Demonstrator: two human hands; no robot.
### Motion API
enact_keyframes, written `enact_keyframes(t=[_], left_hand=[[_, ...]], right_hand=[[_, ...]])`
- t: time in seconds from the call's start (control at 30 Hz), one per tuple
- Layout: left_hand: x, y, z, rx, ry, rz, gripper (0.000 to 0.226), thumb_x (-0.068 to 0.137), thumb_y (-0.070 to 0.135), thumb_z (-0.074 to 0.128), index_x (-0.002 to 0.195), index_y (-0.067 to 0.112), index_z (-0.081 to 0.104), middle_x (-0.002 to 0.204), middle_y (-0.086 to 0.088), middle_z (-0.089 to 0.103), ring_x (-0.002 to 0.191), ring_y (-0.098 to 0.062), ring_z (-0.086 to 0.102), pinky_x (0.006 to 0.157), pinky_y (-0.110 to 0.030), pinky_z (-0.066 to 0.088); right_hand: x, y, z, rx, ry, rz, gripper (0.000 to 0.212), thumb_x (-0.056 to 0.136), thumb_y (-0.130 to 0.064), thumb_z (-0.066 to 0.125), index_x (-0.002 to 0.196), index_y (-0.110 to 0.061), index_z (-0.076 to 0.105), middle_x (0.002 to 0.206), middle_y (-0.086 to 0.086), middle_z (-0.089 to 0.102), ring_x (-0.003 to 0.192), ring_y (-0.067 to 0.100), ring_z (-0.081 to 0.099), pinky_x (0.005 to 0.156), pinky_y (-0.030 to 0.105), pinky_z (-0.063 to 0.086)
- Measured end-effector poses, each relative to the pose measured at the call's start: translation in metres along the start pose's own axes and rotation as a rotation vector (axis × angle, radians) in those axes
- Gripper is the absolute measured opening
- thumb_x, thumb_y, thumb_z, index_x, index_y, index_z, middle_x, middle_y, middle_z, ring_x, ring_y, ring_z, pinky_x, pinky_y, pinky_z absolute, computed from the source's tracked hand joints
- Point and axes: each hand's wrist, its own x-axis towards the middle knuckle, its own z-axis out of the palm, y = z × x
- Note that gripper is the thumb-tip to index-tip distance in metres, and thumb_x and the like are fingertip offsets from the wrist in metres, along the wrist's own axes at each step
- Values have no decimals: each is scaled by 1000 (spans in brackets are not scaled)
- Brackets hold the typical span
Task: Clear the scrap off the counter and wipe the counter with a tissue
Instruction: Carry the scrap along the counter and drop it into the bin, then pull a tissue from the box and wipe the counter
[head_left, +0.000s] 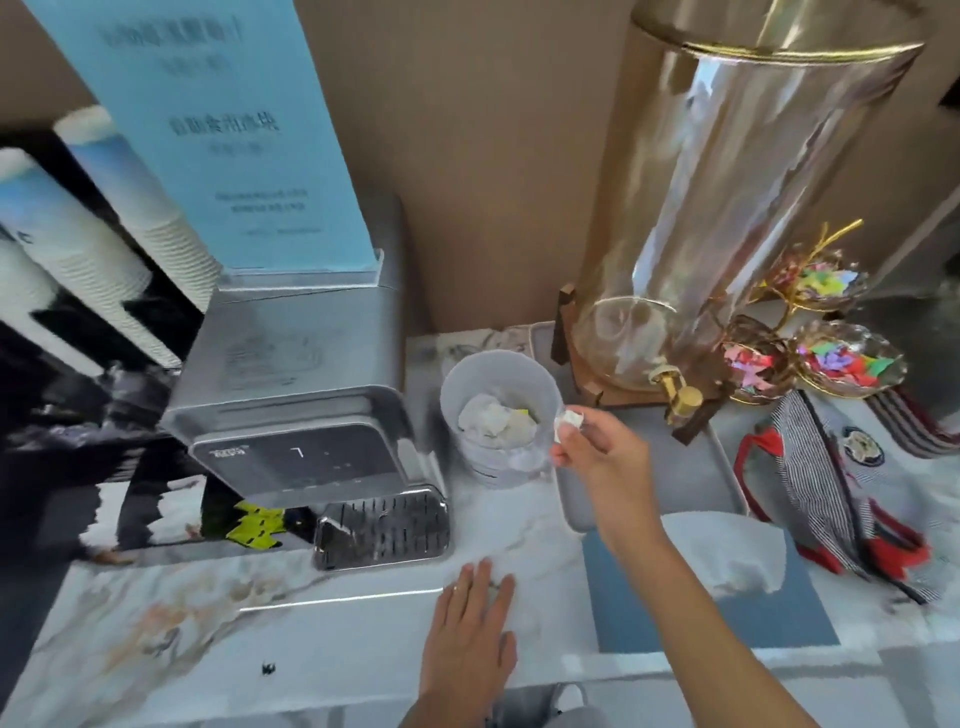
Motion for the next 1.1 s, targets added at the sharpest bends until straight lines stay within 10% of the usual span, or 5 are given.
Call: enact_keyframes(t=[0.13,0.63,0.8,1.1], left_hand=[[-3,-5,5,-48,8,-66,70,60,40,75,128,25,66,138,-11,62,123,-32,61,99,-46,51],[-2,3,19,-122,66,-201,61,74,36,55,134,26,60,145,-11,55,131,-34,53,107,-50,41],[-1,1,28,-96,107,-205,60,84,37,48,143,24,50,153,-11,45,141,-34,39,114,-44,10],[3,1,40,-141,146,-215,55,88,35,43,141,23,51,153,-12,45,140,-34,39,115,-41,12]], right_hand=[[15,-7,19,-3,-40,-1,10,92,-10,67,98,-7,73,75,2,71,66,16,65,67,26,57],[40,-8,35,-40,-74,63,12,96,-19,60,89,-20,70,83,1,71,66,23,76,72,34,62],[23,-5,-30,-120,14,56,10,96,-17,62,100,-12,69,77,1,74,58,16,72,57,22,59],[-43,51,-227,-546,428,212,9,94,-7,60,97,-6,69,79,16,69,51,16,63,49,31,56]])
